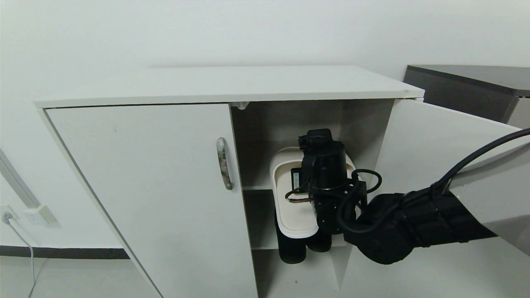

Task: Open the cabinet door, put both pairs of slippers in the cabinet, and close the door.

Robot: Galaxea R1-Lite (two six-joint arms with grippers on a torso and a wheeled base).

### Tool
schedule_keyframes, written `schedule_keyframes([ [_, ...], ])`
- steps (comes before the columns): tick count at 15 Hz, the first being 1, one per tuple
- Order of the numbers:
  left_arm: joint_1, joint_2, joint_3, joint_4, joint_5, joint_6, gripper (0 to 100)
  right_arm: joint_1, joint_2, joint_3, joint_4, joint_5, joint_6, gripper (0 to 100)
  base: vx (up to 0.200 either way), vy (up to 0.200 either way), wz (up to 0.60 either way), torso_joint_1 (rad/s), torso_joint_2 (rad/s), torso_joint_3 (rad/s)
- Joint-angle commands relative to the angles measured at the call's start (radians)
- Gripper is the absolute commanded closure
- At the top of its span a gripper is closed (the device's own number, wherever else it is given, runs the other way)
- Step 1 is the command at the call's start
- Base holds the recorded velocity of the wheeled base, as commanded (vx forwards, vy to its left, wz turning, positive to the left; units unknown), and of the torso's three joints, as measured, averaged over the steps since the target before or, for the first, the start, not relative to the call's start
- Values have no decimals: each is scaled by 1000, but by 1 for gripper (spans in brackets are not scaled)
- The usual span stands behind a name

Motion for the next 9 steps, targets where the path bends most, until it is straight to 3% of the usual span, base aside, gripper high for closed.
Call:
schedule_keyframes([
  [1, 0, 1, 0, 0, 0, 0, 100, -15, 3, -32, 27, 15, 0, 100, 0, 0, 0, 0, 0, 0],
  [9, 0, 1, 0, 0, 0, -3, 100, -78, 152, -395, 284, 63, 11, 100, 0, 0, 0, 0, 0, 0],
])
